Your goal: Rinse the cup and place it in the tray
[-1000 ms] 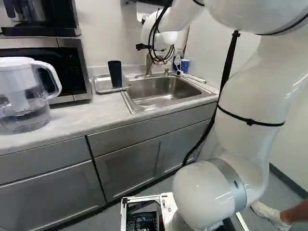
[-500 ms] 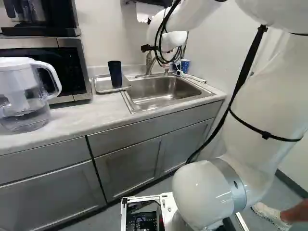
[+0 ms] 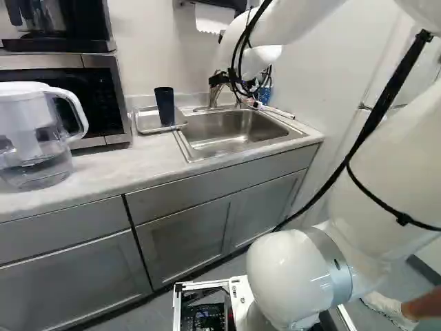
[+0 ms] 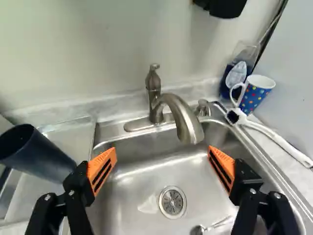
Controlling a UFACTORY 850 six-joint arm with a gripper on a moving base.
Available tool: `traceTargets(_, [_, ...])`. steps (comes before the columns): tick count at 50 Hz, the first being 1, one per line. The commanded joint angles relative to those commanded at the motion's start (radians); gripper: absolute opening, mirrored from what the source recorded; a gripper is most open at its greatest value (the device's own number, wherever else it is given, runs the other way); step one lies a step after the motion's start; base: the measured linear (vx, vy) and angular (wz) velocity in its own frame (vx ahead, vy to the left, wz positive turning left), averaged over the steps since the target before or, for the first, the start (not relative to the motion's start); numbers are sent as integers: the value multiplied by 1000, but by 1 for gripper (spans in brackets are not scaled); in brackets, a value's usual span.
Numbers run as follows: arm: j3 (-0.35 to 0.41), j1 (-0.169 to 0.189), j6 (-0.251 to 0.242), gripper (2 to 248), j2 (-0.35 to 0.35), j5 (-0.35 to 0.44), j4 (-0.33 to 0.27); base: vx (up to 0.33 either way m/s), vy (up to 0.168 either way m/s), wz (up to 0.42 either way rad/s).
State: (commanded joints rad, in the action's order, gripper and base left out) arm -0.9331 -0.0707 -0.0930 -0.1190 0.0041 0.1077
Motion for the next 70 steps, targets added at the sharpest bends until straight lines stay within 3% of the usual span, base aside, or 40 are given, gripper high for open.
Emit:
traceTargets(16, [1,0,0,247,-1,-165,0,0,0,0])
traceTargets(70, [1,0,0,247,-1,-167,0,0,0,0])
